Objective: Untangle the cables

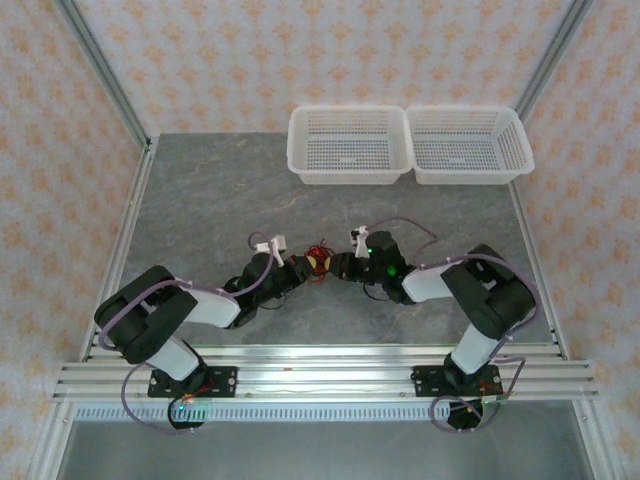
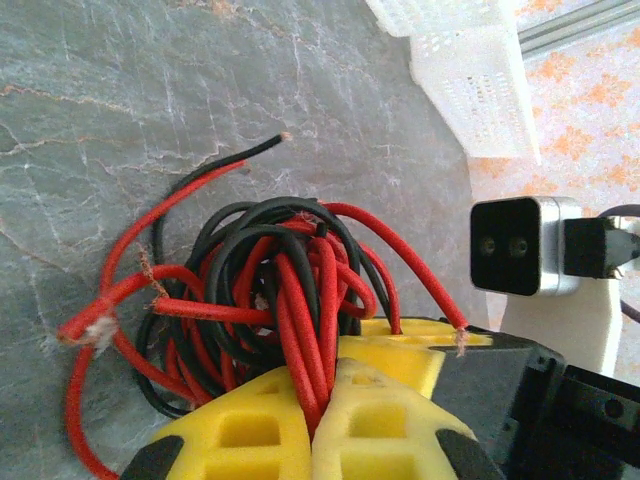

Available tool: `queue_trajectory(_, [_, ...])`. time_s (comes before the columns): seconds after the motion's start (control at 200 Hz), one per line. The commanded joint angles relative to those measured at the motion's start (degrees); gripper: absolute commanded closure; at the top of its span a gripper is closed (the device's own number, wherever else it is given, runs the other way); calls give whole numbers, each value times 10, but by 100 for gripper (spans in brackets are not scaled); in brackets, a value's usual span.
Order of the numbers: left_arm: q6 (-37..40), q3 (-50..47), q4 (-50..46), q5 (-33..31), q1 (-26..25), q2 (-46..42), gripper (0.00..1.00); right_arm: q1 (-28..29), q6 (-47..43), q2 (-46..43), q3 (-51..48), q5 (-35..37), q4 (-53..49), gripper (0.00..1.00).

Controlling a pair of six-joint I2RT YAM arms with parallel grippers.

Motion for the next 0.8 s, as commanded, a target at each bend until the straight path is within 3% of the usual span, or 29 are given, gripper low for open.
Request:
queue_trajectory(0.0, [-4, 0, 30, 28, 2, -35, 100, 1, -1, -2, -7, 20, 20, 94])
queue_trajectory(0.13, [35, 31, -38, 52, 2, -80, 98, 1, -13, -46, -25, 36, 10, 98])
queue_trajectory(0.31, [117, 91, -201, 43, 2, -184, 50, 1, -73, -126, -46, 8, -19, 100])
queue_trajectory(0.435, [175, 132, -338, 11, 1, -263, 34, -2, -172, -181, -35, -34, -86, 100])
queue_trajectory(0.551, [209, 154, -436, -21, 1, -329, 32, -16, -248, -215, -12, -91, -144, 100])
queue_trajectory(0.686, [219, 157, -504, -53, 1, -377, 36, -34, -306, -241, 14, -171, -183, 100])
queue_trajectory(0.791, [215, 149, -517, -43, 1, -386, 43, -34, -335, -244, 49, -171, -231, 100])
